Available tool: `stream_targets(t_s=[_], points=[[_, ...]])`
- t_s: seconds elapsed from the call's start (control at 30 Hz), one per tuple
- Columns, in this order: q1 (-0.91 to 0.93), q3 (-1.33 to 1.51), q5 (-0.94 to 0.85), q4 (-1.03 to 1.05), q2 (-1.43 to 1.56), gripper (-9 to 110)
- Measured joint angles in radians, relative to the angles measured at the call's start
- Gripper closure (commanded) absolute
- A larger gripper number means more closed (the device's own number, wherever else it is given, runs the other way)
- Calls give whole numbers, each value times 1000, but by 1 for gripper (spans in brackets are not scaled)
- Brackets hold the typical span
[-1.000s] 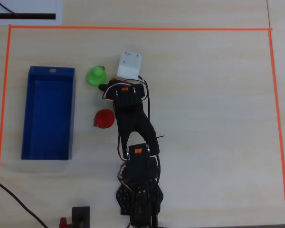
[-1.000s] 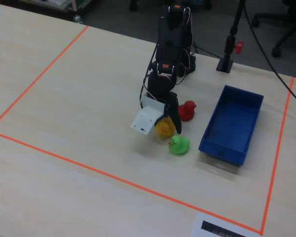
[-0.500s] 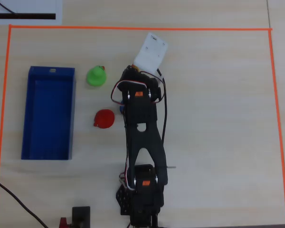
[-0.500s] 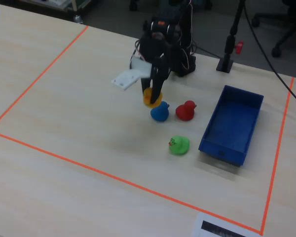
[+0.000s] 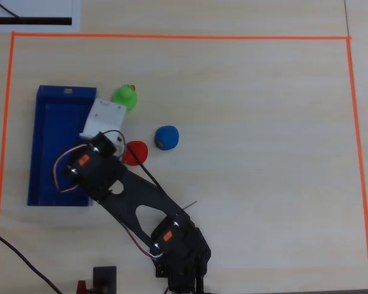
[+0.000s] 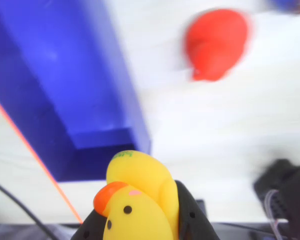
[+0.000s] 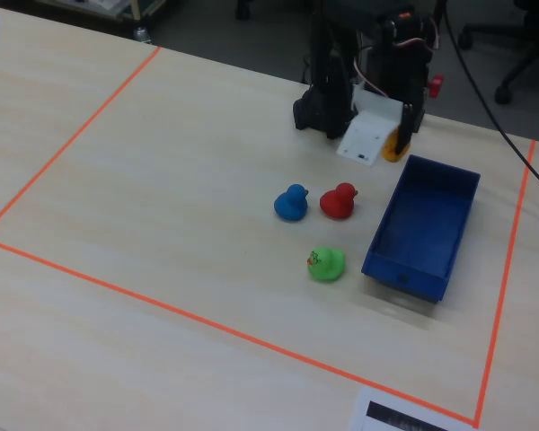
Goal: Grasp yellow duck and put it into box.
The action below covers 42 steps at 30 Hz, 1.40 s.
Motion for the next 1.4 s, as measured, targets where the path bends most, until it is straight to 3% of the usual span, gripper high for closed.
stream_targets(t_s=[0.33, 0.57, 0.77, 0.97, 1.1, 1.4], points=[[-81, -350, 17, -71, -344, 100], [-74, -420, -29, -141, -500, 63], [18, -330, -129, -150, -482, 52], [187, -278, -224, -101, -222, 56], [350, -144, -330, -66, 37, 66], [804, 816, -604, -439, 913, 77]])
